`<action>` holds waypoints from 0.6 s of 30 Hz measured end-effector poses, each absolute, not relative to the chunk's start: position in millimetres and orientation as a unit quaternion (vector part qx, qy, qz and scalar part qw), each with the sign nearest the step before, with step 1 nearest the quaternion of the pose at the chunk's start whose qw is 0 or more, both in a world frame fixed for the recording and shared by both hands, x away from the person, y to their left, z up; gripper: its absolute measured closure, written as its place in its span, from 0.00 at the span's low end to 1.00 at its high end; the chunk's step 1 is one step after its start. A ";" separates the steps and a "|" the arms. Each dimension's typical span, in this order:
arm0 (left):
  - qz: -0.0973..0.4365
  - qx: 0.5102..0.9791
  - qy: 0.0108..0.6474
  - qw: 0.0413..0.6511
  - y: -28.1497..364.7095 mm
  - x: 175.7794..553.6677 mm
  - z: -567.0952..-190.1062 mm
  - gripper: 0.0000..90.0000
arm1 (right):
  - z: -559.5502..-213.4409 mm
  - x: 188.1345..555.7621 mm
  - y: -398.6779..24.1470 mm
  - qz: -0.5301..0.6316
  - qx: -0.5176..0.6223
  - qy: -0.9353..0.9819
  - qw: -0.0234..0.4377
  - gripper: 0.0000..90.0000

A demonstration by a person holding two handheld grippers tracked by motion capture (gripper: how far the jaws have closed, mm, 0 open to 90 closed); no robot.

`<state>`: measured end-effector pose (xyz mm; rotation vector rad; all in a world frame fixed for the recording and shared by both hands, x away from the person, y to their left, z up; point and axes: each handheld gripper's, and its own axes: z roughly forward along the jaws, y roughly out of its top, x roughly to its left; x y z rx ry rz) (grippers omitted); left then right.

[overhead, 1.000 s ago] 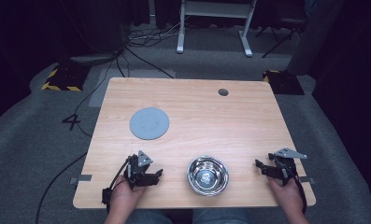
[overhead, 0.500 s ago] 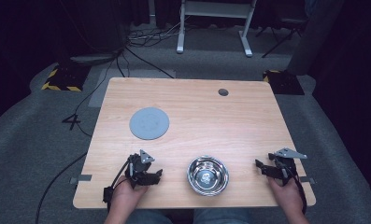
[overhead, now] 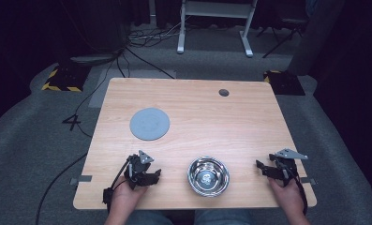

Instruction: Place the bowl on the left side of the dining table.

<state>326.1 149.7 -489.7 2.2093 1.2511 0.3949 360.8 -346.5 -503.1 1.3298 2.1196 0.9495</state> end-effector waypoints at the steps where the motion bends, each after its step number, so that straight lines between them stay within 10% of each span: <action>1: 0.142 0.825 0.473 0.277 149.5 326.4 -488.5 0.36 | -503.1 360.8 -346.6 0.345 0.484 0.771 0.231 0.35; 18: 0.107 0.811 0.493 0.295 143.0 325.7 -459.0 0.41 | -503.1 360.8 -346.6 0.345 0.484 0.771 0.231 0.35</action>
